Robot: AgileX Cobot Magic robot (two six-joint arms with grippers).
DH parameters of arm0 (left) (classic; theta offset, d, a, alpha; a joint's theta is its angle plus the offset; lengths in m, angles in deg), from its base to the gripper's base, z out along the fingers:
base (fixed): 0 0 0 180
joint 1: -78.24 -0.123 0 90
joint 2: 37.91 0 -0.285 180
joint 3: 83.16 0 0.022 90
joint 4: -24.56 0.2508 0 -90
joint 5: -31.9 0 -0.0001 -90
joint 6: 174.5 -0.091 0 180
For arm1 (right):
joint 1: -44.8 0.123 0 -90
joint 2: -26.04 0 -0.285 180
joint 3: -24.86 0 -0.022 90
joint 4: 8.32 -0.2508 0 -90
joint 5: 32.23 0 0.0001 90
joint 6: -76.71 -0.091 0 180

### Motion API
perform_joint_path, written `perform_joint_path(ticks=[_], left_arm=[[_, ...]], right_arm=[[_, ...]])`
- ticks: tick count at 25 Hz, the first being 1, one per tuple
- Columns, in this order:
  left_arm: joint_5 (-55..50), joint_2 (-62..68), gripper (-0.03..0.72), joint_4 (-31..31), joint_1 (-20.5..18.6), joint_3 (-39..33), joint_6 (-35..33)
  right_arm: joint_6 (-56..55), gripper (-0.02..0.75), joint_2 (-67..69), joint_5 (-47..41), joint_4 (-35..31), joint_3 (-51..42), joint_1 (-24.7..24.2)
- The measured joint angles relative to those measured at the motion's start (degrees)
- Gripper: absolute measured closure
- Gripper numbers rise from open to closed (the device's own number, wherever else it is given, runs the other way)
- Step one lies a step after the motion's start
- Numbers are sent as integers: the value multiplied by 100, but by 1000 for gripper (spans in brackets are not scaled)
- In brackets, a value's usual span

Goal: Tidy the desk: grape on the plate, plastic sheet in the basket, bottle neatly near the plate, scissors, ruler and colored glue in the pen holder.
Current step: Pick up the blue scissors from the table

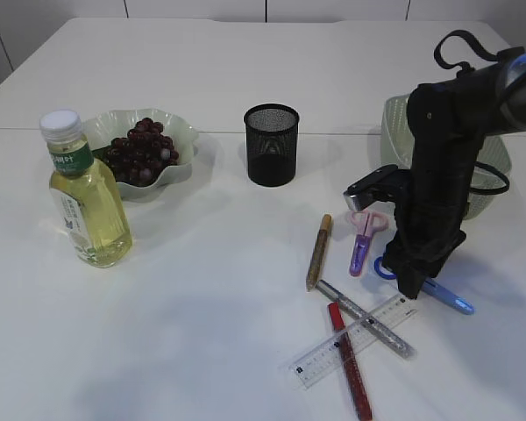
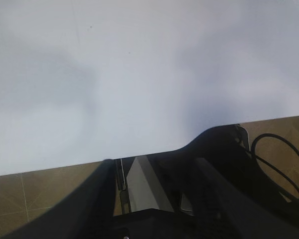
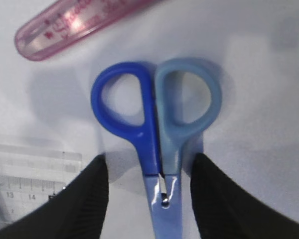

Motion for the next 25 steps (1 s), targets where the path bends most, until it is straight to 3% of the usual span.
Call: perform_joint_path(ticks=[25], left_arm=[[32,0,326,0,0,0,0]], right_arm=[[-45,316,47,39,33,0,0]])
